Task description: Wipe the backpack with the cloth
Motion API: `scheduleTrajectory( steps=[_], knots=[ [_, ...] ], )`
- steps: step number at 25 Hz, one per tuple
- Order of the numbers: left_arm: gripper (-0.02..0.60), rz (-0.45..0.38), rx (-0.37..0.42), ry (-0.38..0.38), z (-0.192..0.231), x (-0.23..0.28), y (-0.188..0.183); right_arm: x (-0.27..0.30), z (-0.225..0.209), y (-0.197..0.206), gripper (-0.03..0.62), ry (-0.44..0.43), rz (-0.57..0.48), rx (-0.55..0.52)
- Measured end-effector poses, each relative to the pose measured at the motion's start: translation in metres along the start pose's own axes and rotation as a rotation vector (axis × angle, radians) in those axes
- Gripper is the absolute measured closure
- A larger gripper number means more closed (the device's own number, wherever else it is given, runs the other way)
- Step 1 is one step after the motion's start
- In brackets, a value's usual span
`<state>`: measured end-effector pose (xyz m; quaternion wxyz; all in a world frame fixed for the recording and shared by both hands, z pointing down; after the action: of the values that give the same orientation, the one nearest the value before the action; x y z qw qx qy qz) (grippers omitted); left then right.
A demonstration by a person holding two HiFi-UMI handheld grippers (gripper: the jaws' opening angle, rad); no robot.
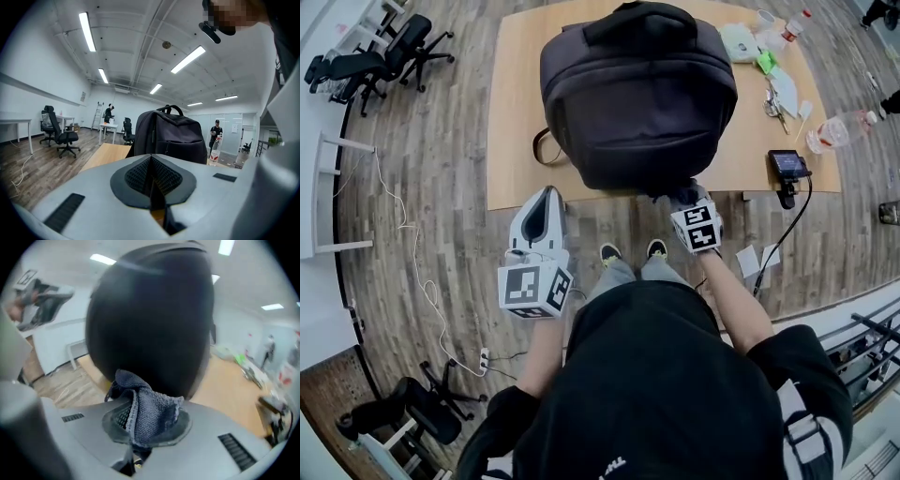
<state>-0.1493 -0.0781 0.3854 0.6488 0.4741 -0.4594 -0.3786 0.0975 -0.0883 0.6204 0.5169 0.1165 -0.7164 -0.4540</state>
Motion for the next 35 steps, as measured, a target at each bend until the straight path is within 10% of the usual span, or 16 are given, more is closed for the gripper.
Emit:
scheduleTrajectory(
  steps=[5,8,23,35],
  knots=[
    [0.565,0.007,0.009,0.035,-0.015,0.009,0.003,-0.055,-0.110,0.034,0.554,0.338,-0.072,0.484],
    [0.565,0.007,0.014,0.047,-0.022,0.013,0.004,-0.055,-0.118,0.035,0.553,0.365,-0.086,0.642],
    [0.565,-0.009,-0.010,-0.037,0.012,-0.004,0.003,0.017,0.012,0.008,0.553,0.080,-0.106,0.675],
    [0.565,-0.015,-0.023,-0.113,0.048,-0.030,0.006,0.074,0.137,-0.043,0.553,-0.265,-0.058,0.359]
  ],
)
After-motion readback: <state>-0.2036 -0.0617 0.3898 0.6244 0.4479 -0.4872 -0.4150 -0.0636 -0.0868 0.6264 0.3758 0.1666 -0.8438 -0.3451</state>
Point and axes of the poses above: the fingertips, and each gripper's own axes: x forward along the fingers, z to its left, y out of its underside, the point moved 1 cm from there along -x, backward along the fingers, and after that the axes turned 7 degrees about -y, right-handed, at the moved point
